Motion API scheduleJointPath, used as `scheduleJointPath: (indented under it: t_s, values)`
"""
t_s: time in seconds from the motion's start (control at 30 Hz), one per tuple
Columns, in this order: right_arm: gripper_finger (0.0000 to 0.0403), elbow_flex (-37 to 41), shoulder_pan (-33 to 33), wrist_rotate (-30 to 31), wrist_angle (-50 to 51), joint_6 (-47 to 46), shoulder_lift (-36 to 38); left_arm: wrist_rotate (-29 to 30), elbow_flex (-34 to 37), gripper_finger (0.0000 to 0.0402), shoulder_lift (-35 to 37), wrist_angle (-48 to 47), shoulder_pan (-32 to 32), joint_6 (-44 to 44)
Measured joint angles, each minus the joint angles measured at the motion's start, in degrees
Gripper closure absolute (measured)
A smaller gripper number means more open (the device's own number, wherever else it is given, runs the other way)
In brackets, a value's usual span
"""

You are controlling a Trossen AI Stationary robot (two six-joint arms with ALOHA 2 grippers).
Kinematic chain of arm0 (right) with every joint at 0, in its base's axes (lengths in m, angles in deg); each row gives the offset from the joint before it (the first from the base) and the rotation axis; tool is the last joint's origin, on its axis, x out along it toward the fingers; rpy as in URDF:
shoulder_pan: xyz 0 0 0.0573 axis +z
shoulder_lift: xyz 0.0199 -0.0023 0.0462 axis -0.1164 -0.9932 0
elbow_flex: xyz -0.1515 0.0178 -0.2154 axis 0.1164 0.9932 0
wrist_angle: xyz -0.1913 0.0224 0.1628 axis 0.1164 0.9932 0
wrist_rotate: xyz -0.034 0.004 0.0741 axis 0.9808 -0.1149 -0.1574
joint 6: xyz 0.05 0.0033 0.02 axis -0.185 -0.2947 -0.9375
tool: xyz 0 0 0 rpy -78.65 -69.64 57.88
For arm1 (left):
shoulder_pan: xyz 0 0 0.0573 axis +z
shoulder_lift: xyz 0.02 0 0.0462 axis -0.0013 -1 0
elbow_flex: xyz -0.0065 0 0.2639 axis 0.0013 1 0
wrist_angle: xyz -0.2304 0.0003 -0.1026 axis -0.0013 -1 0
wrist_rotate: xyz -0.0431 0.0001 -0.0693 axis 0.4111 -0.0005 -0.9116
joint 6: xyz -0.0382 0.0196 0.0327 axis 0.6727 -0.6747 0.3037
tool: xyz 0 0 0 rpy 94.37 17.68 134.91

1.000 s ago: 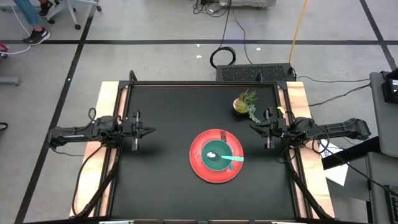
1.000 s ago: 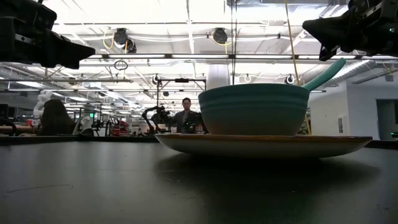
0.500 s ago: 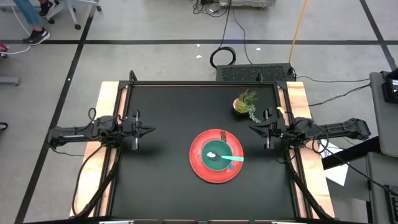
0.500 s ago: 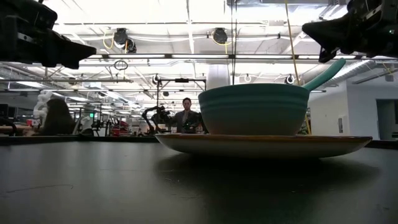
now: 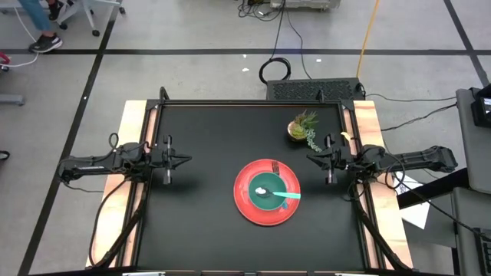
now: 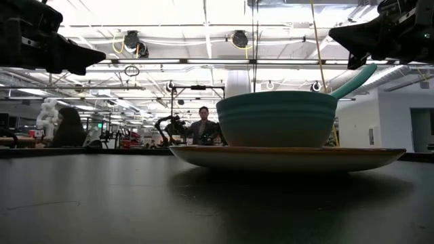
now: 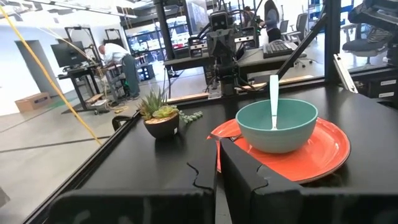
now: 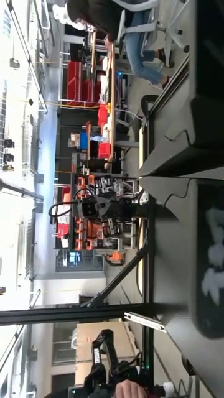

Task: Set table place
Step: Return to Home Position

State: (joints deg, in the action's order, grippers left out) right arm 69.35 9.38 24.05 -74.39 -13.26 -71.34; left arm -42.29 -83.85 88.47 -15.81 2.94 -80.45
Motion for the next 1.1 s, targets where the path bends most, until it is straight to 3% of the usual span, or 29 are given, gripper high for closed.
scheduleJointPath:
  t_s: [1.1]
  values:
    - [0.0403, 0.0, 0.0, 0.0, 0.0, 0.1, 0.0, 0.0, 0.0, 0.0376, 0.0, 0.0, 0.0, 0.2]
